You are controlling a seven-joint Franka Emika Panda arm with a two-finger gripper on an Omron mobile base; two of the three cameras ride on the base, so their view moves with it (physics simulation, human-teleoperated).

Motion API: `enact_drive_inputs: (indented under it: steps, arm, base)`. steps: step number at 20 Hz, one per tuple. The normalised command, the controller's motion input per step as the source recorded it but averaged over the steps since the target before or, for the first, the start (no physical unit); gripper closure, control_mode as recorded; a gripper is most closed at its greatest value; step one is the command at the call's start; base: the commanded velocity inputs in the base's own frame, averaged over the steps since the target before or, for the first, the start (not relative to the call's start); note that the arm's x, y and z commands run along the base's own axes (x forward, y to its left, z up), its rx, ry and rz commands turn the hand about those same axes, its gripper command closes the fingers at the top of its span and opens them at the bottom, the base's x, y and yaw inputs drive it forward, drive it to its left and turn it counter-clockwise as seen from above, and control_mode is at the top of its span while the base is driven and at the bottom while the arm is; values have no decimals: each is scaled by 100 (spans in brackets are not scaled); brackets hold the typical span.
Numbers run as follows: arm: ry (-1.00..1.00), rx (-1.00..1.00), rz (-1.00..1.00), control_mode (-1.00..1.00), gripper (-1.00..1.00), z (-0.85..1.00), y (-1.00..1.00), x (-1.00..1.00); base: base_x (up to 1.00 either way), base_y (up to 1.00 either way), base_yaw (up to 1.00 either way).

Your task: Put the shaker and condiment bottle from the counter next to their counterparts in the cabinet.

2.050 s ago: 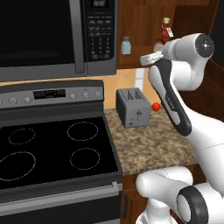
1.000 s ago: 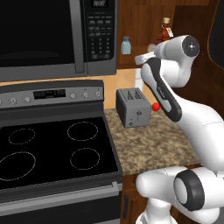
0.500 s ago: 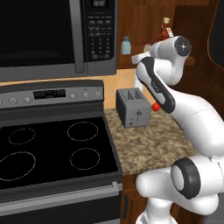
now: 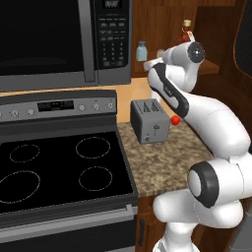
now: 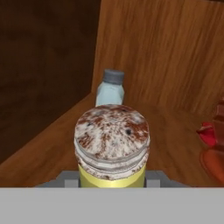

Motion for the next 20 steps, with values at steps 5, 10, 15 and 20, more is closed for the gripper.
enact_drive_inputs:
  steps: [5, 10, 15, 20]
  arm:
    - [0, 0, 0, -100, 100, 0, 0, 35]
    - [0, 0, 0, -100, 100, -1, 0, 43]
    - [0, 0, 0, -100, 100, -6, 0, 38]
    - [0, 0, 0, -100, 100, -9, 0, 30]
  base:
    - [0, 0, 0]
    - [0, 0, 0]
    - [0, 0, 0]
    - [0, 0, 0]
